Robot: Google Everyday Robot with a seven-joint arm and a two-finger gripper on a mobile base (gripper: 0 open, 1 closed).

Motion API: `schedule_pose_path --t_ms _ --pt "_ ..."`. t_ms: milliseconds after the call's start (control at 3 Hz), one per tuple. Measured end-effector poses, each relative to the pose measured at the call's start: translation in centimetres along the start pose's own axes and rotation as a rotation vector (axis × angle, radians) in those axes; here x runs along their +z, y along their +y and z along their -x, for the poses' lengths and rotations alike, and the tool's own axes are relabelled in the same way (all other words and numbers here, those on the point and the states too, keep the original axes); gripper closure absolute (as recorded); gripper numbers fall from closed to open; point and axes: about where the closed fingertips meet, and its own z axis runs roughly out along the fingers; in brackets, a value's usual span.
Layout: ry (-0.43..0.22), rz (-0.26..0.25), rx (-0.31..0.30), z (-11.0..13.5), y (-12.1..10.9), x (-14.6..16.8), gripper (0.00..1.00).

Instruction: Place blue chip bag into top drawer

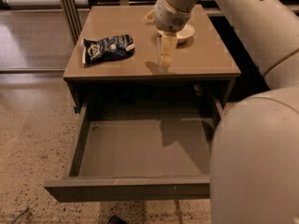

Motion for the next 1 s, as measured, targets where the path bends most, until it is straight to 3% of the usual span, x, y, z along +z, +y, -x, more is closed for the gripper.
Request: schedule_pose_path --t_ms 333,667,1000 --pt "-0.046 0.131 -0.095 2.8 -3.0 7.0 0.0" --pt "-0.047 0.113 -0.159 5.0 -6.6 9.7 0.0" --pt "-0.069 -0.029 -0.176 6.5 -10.6 9.0 0.0"
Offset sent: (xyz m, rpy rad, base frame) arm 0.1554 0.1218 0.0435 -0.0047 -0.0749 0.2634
